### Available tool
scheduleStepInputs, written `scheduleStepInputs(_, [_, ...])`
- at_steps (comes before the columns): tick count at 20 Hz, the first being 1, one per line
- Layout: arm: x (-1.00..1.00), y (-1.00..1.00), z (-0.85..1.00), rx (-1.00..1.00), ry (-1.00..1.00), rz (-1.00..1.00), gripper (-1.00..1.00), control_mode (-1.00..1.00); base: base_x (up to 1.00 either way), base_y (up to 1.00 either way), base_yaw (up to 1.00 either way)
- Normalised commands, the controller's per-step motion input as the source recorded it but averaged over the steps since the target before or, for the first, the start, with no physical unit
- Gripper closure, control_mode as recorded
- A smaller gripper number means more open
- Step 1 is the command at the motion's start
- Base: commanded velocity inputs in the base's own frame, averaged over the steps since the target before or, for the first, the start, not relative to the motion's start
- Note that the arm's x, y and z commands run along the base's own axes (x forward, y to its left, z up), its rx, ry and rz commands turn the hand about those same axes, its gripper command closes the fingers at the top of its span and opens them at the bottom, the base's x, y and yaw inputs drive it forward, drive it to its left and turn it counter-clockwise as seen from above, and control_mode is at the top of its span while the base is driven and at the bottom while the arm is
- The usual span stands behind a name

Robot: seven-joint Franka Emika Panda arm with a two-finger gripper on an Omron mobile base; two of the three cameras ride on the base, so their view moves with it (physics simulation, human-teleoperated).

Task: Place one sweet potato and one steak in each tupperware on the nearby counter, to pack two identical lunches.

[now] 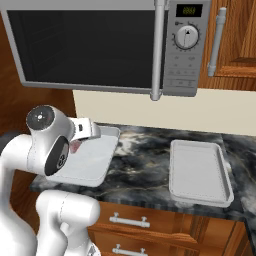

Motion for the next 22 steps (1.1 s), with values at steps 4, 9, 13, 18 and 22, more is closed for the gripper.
scheduleStepInputs(4, [0.47,0.01,-0.58,-0.01,0.0,0.0,1.0,-1.0,0.0,0.0,0.0])
scheduleStepInputs(9, [0.38,0.0,-0.53,0.0,0.0,0.0,1.0,-1.0,0.0,0.0,0.0])
scheduleStepInputs(13, [0.3,0.15,-0.53,0.0,0.02,0.0,1.0,-1.0,0.0,0.0,0.0])
scheduleStepInputs(18, [0.12,0.34,-0.39,0.0,0.1,0.0,1.0,-1.0,0.0,0.0,0.0])
scheduleStepInputs(22, [0.07,0.25,-0.31,0.0,0.1,-0.01,1.0,-1.0,0.0,0.0,0.0])
